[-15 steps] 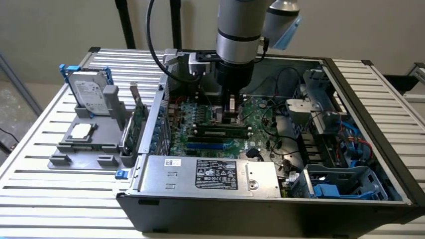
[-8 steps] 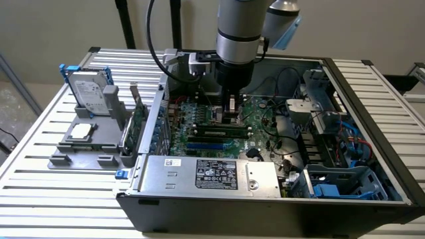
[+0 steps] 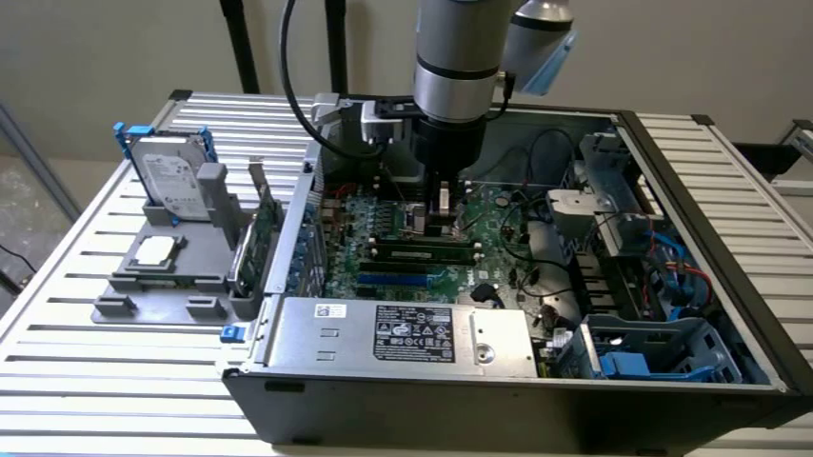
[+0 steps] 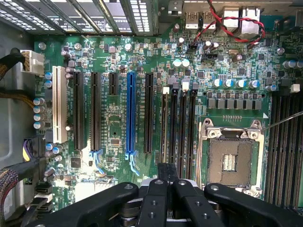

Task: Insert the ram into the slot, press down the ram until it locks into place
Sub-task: 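Press down the ram until it locks into place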

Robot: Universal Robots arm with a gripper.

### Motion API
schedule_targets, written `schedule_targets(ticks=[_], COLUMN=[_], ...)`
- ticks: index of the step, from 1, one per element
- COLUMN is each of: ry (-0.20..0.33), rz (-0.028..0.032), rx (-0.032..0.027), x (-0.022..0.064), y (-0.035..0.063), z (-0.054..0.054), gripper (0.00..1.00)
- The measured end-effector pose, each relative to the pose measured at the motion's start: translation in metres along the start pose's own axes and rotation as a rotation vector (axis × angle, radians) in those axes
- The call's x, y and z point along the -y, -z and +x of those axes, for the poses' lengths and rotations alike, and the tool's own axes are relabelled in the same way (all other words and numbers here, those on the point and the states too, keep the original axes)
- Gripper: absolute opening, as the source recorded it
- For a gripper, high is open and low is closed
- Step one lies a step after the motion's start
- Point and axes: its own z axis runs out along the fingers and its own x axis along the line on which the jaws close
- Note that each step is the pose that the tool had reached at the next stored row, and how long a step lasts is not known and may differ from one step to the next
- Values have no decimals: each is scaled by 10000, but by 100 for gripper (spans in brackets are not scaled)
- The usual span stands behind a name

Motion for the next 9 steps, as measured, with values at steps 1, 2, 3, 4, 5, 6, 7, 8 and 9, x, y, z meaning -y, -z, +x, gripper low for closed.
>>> schedule_targets(ticks=[1, 2, 3, 4, 5, 6, 7, 8, 9], ry=[-79, -230, -404, -577, -750, -930, -1103, -1279, -1459], rz=[-3, -8, -13, -17, -22, -26, -32, -36, -41], rx=[-1, -1, 0, 1, 1, 4, 4, 5, 6], x=[0, -1, -1, -1, 0, 0, 0, 0, 0], y=[1, 1, 1, 1, 1, 0, 0, 0, 0], z=[2, 2, 2, 2, 2, 2, 2, 2, 2], gripper=[11, 11, 11, 11, 11, 11, 11, 11, 11])
